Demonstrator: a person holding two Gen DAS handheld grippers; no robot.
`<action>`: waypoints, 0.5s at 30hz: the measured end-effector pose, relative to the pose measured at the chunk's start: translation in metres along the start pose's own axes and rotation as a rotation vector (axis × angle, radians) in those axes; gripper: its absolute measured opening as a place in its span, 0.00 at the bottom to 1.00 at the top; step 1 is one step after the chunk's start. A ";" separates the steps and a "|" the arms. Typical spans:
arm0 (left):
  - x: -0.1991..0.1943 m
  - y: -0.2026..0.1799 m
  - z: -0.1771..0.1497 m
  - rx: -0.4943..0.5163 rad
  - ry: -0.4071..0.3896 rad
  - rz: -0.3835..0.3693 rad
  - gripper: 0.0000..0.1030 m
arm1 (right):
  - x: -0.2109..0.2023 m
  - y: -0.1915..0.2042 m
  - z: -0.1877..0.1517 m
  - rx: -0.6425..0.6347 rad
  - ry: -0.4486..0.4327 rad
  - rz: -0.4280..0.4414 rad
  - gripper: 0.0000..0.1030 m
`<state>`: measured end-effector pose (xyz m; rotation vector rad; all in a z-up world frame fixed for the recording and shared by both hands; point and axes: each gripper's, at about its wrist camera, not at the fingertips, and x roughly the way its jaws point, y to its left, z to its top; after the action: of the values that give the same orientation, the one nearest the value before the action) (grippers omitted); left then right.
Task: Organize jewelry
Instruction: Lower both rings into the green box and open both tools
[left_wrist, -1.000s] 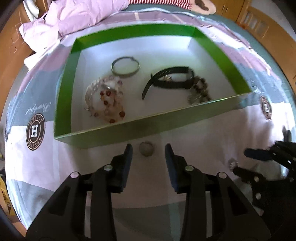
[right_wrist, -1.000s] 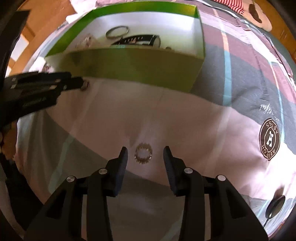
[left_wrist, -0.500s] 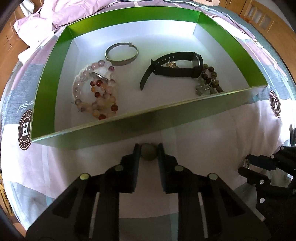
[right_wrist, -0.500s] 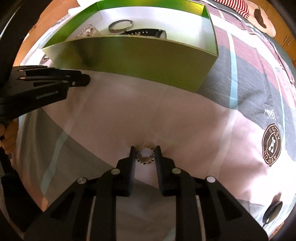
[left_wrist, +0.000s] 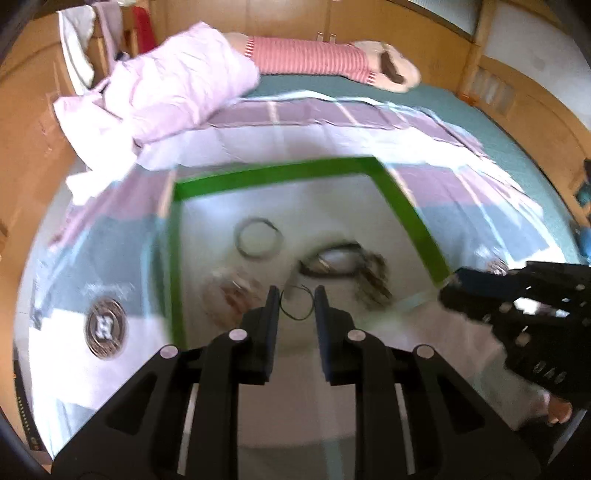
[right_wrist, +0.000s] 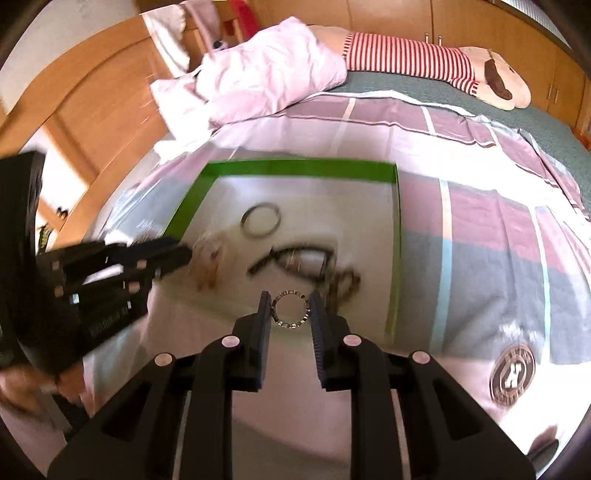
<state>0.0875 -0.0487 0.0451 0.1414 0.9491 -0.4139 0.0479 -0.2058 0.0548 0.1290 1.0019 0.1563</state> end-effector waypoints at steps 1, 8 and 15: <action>0.012 0.006 0.003 -0.011 0.012 0.016 0.19 | 0.010 -0.003 0.006 0.004 0.008 -0.014 0.20; 0.071 0.026 -0.001 -0.051 0.104 0.081 0.19 | 0.071 -0.016 0.004 0.037 0.085 -0.096 0.20; 0.061 0.027 -0.003 -0.068 0.050 0.107 0.47 | 0.059 -0.024 0.003 0.078 0.008 -0.118 0.59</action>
<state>0.1271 -0.0402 -0.0081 0.1407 0.9989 -0.2797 0.0833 -0.2178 0.0030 0.1400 1.0212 0.0100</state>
